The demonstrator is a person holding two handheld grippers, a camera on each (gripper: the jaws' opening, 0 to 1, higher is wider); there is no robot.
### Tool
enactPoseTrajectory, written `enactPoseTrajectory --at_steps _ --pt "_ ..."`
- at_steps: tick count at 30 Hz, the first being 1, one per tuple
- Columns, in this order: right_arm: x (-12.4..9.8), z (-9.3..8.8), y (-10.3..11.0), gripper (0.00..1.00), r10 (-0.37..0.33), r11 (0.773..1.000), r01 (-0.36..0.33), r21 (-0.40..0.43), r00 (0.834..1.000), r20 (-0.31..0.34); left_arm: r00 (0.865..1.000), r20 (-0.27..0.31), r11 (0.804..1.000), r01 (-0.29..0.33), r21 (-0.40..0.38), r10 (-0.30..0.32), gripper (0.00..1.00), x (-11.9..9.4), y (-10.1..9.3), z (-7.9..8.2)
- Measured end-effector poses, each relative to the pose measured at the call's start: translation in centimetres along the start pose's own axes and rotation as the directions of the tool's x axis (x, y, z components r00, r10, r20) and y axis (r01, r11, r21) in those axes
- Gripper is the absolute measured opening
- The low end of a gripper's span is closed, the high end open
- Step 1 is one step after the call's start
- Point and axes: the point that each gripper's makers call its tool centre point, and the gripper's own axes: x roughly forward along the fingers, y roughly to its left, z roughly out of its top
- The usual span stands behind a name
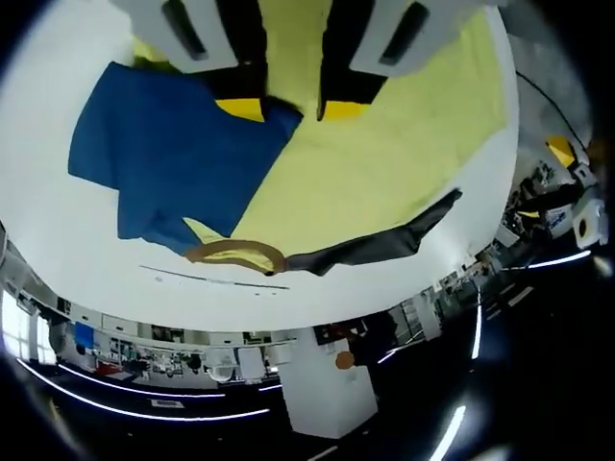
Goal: Fold the garment on the visible template until the final outline fits inside the template.
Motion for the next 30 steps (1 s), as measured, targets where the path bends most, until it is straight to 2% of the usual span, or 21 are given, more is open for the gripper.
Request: enactPoseTrajectory --at_steps 6,9,11,14,18,25,30 --pt "-1.6 1.5 -1.1 0.34 -0.018 1.0 0.018 0.02 0.999 0.041 1.0 -0.001 1.0 0.002 0.002 -0.002 0.99 0.1 0.0 0.1" --pt "-2.8 2.4 -3.0 0.42 -0.085 0.996 0.082 0.04 0.994 0.071 1.0 0.001 1.0 0.003 0.009 -0.003 0.99 0.1 -0.1 0.2" --pt "-3.6 2.7 -4.2 0.44 -0.123 0.991 0.119 0.052 0.989 0.079 1.0 0.023 1.0 0.011 0.005 -0.011 0.99 0.2 -0.3 0.6" --pt "-4.5 2.7 -6.0 0.48 -0.174 0.983 0.169 0.073 0.982 0.079 0.999 0.047 1.0 0.019 0.0 -0.019 0.99 0.2 -0.6 1.1" --pt "-5.6 2.5 -8.5 0.52 -0.237 0.968 0.229 0.103 0.969 0.074 0.998 0.05 1.0 0.023 0.011 -0.024 0.99 0.2 -0.7 1.3" --pt "-6.0 1.3 -11.6 0.5 -0.303 0.938 0.29 0.187 0.952 0.045 0.999 0.049 1.0 0.022 0.01 -0.022 0.99 0.1 -0.7 1.2" --pt "-5.6 0.7 -12.9 0.38 -0.33 0.92 0.311 0.237 0.943 0.044 0.999 0.048 1.0 0.016 0.008 -0.016 0.99 0.0 -0.6 1.1"
